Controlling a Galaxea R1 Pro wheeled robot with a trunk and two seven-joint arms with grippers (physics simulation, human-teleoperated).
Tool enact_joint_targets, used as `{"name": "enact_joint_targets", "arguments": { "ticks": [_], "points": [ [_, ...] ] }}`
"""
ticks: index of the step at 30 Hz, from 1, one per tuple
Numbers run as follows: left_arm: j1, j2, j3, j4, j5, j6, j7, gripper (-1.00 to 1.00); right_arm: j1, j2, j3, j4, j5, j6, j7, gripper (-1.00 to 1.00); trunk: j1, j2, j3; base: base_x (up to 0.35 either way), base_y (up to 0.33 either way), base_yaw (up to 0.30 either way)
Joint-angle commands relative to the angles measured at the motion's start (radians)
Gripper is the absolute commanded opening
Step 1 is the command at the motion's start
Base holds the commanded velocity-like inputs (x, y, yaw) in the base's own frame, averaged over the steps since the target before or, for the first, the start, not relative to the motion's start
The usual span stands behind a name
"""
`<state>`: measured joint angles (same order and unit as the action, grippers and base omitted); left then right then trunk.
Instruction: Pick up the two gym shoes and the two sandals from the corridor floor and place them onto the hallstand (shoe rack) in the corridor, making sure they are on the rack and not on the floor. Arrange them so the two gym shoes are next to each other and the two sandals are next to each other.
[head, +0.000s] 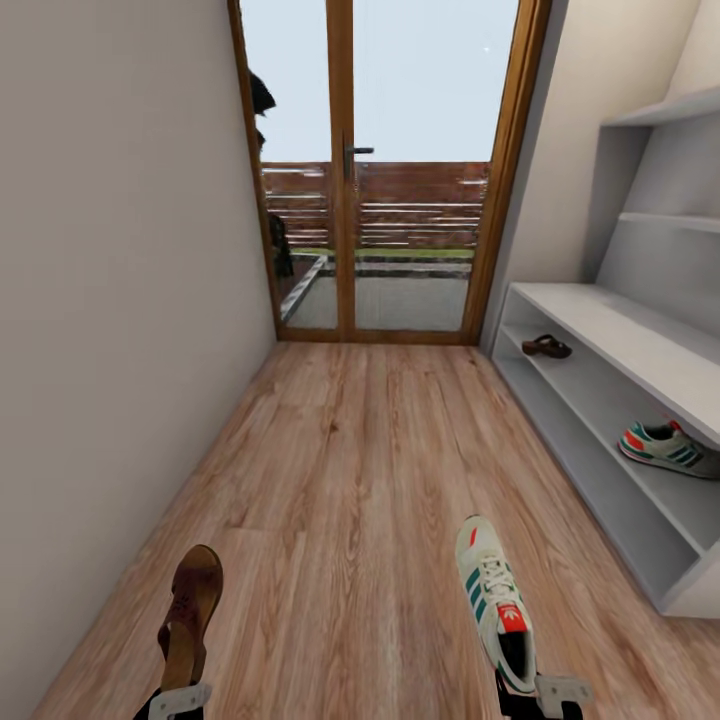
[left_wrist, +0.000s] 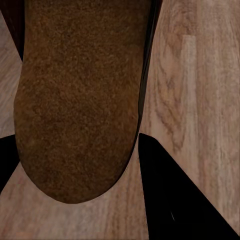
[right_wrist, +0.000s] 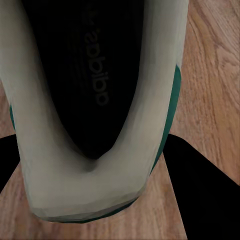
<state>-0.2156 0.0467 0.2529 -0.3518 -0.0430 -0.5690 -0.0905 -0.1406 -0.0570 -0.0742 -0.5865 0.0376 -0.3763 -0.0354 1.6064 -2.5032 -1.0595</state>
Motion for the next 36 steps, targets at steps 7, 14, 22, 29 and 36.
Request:
{"name": "enact_joint_targets", "arguments": {
  "ticks": [7,14,22,29,36],
  "points": [
    [-0.001,-0.001,0.009,0.0,-0.008,-0.003,-0.008,-1.0,-0.001,0.0,0.0,0.0,0.004,-0.003,-0.005,-1.0,0.0,0.0,-0.001,0.339,0.0,0.0],
    [-0.001,-0.001,0.009,0.0,-0.007,-0.003,-0.009,-1.0,-0.001,0.0,0.001,0.0,0.004,-0.003,-0.005,-1.0,0.0,0.0,-0.001,0.339,0.0,0.0],
    [-0.001,-0.001,0.009,0.0,-0.007,-0.003,-0.007,-1.0,-0.001,0.0,0.001,0.002,0.004,-0.002,-0.005,-1.0,0.0,0.0,-0.001,0.339,0.0,0.0],
    [-0.001,-0.001,0.009,0.0,-0.008,-0.003,-0.009,-1.0,-0.001,0.0,0.001,0.002,0.004,-0.002,-0.005,-1.0,0.0,0.0,-0.001,0.339,0.0,0.0],
    [-0.001,-0.001,0.009,0.0,-0.007,-0.003,-0.009,-1.0,-0.001,0.0,0.001,0.002,0.004,-0.001,-0.005,-1.0,0.0,0.0,-0.001,0.339,0.0,0.0]
  ]
}}
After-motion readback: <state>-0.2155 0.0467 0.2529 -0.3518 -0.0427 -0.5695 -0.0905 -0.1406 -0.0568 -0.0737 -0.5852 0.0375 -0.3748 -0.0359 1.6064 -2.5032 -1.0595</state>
